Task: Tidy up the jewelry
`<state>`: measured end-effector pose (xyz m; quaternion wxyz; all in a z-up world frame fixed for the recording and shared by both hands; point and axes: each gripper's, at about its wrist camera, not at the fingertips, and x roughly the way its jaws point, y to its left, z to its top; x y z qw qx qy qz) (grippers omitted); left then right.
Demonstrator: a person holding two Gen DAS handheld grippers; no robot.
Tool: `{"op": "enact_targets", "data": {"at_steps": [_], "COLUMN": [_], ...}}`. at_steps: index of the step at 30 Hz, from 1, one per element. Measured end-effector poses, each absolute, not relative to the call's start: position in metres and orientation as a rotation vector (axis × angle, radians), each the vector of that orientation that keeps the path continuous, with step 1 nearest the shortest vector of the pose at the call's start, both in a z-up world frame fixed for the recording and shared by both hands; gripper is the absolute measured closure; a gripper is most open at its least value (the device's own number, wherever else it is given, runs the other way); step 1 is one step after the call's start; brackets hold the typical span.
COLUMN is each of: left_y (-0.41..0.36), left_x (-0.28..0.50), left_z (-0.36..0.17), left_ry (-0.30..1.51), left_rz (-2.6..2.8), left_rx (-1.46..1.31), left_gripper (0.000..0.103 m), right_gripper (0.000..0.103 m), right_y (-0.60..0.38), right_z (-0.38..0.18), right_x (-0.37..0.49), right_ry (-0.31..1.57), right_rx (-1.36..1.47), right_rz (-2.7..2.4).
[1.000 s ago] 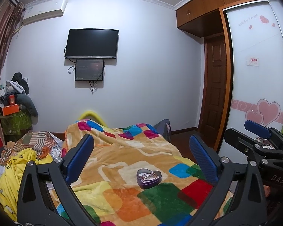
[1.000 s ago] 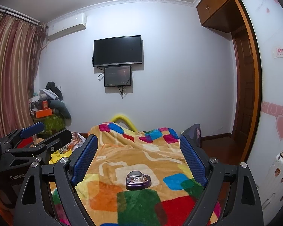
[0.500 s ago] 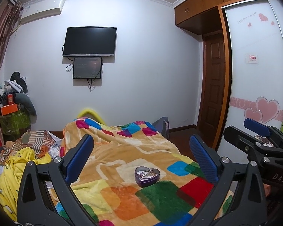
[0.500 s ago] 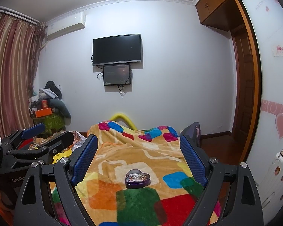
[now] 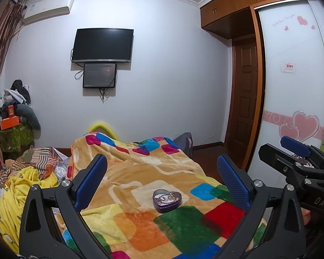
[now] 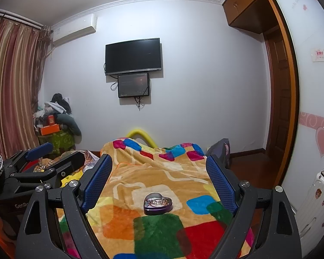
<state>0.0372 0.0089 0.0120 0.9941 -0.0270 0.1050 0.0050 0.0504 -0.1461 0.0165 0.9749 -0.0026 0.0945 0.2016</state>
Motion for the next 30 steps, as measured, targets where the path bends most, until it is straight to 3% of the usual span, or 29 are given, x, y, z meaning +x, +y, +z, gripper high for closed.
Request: {"op": "enact_targets", "data": {"at_steps": [30], "left_y": [0.0068], "left_x": [0.0398], "left_z": [0.0104], "left_ry": [0.214], "left_rz": [-0.014], "left_rx": [-0.056], "left_gripper": [0.001], "right_gripper": [0.016], "right_y": [-0.1546], "right_z": [0.0145], "right_x": [0.0578], "right_ry": [0.199], "right_rx": [0.025], "right_rz": [0.386]}}
